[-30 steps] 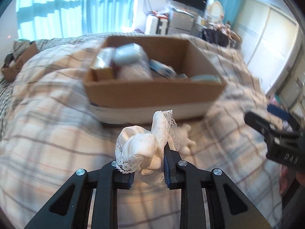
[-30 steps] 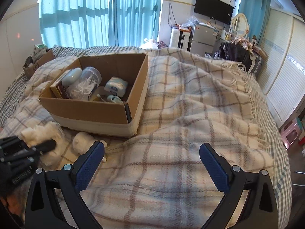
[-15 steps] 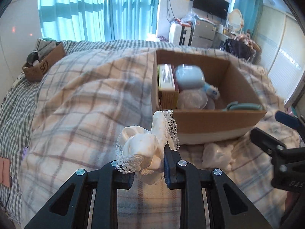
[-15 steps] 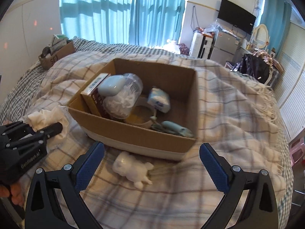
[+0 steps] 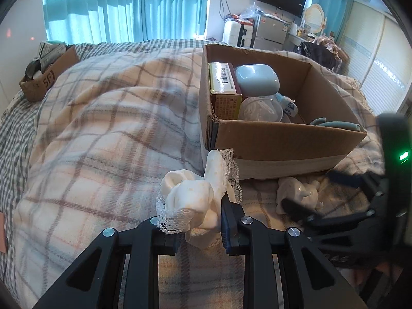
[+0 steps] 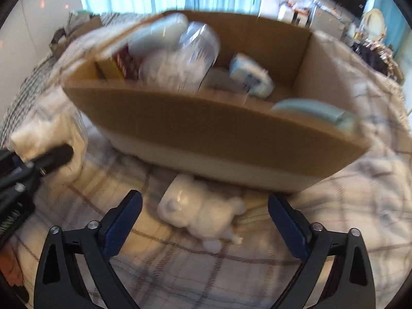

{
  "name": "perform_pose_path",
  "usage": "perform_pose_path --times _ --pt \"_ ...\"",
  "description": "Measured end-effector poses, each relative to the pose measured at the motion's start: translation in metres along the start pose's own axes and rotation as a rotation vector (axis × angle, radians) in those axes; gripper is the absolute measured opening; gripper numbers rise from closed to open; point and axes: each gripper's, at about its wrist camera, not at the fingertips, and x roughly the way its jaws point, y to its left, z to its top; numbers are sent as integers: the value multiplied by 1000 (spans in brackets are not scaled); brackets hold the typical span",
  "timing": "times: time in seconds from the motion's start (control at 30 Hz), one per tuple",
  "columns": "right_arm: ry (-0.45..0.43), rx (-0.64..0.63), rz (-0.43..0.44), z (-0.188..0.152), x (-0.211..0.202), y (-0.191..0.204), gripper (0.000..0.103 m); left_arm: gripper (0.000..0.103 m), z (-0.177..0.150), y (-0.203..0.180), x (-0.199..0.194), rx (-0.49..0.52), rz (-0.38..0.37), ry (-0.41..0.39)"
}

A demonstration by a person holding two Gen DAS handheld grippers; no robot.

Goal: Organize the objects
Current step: 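Place the lace cloth in the box left while right places the plush toy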

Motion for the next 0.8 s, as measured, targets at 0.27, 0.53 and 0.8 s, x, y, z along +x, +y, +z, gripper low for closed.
perform_pose_path --times 0.27,0.53,0.8 --pt "45 -45 -40 -10 10 9 77 24 -12 1 -6 -30 4 14" --pt "-209 -61 -92 -25 -70 14 77 24 -26 -8 -27 -32 23 2" --pt "-334 -7 -15 -37 -128 -2 77 24 -14 -24 -55 -13 18 -44"
